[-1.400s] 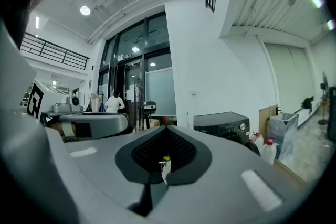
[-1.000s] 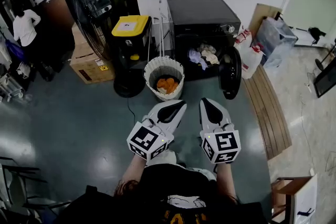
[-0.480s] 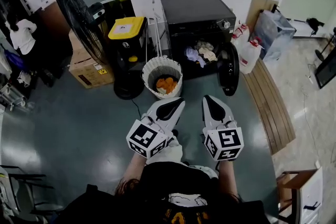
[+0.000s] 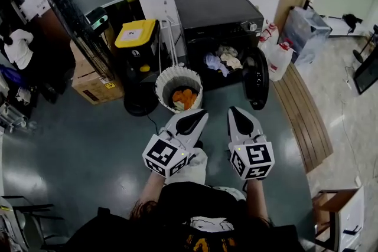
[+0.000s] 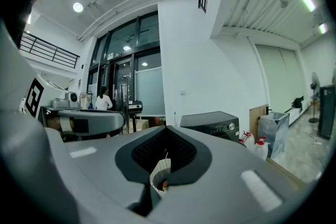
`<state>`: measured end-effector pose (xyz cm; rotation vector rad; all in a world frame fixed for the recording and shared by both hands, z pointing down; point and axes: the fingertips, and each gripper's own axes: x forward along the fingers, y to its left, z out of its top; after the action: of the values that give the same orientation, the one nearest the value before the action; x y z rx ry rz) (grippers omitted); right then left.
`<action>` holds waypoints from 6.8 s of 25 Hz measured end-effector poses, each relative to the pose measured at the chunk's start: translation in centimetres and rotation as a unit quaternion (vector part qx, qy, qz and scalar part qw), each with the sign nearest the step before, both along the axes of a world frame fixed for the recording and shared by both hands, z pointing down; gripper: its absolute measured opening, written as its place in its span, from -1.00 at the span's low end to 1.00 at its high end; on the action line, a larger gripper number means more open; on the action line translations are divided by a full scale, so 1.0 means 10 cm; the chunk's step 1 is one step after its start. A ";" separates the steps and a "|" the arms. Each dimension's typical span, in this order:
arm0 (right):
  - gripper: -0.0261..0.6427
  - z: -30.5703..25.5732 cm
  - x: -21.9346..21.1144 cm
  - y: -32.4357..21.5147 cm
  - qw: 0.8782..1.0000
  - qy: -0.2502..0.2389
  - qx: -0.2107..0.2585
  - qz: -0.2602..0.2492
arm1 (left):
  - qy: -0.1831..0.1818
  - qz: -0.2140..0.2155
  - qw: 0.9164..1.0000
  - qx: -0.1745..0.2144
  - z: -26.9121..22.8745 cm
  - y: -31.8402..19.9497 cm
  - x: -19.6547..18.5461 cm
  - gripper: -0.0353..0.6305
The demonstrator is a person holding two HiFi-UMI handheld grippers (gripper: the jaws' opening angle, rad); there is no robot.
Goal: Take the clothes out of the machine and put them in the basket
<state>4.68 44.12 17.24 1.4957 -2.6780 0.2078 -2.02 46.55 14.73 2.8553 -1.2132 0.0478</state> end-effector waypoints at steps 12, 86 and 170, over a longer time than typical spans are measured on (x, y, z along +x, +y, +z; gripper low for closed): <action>-0.88 0.16 -0.10 -1.33 0.998 0.006 -0.036 0.043 | 0.004 0.053 0.998 -0.023 0.09 -1.47 -0.03 -0.89; -0.62 3.44 0.50 -5.49 0.965 -0.056 -0.253 0.035 | -0.173 0.017 0.966 -0.191 2.76 -5.34 0.35 -0.89; -0.63 2.73 0.14 -5.47 0.971 0.009 -0.204 -0.127 | -0.206 -0.016 0.958 -0.201 3.27 -5.25 0.04 -0.37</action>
<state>6.10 -10.62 44.50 1.0215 -2.5672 0.6734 -1.58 -5.95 47.42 2.5303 -1.1365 0.8235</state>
